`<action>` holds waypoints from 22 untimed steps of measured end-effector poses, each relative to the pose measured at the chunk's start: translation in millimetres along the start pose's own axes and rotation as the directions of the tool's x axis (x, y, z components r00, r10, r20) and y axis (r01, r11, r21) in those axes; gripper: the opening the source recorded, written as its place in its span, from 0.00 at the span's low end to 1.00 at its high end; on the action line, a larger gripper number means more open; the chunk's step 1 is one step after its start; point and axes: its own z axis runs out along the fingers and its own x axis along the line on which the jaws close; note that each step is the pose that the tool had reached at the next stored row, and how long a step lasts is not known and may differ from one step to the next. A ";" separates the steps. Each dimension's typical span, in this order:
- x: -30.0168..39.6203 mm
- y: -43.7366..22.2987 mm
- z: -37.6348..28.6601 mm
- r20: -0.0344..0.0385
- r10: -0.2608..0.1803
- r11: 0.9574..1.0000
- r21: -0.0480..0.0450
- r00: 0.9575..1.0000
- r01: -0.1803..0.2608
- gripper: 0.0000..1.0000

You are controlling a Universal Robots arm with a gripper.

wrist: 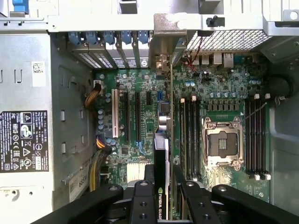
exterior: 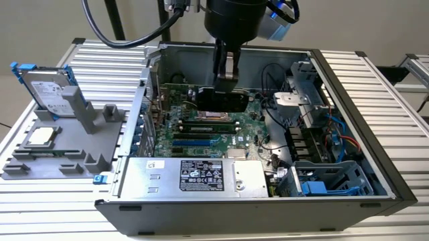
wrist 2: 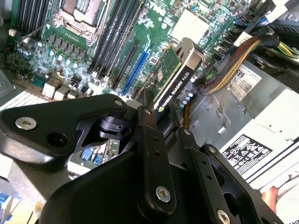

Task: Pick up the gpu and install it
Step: 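Insert the gpu into the slot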

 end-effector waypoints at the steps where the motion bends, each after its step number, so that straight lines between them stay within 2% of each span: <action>1: 0.0 0.0 0.0 0.000 0.000 1.000 0.000 1.000 0.000 0.00; 9: 0.0 -0.4 1.4 0.000 0.000 1.000 0.000 1.000 0.000 0.00; 22: -0.1 -4.3 11.2 -0.002 0.000 1.000 0.006 1.000 0.000 0.00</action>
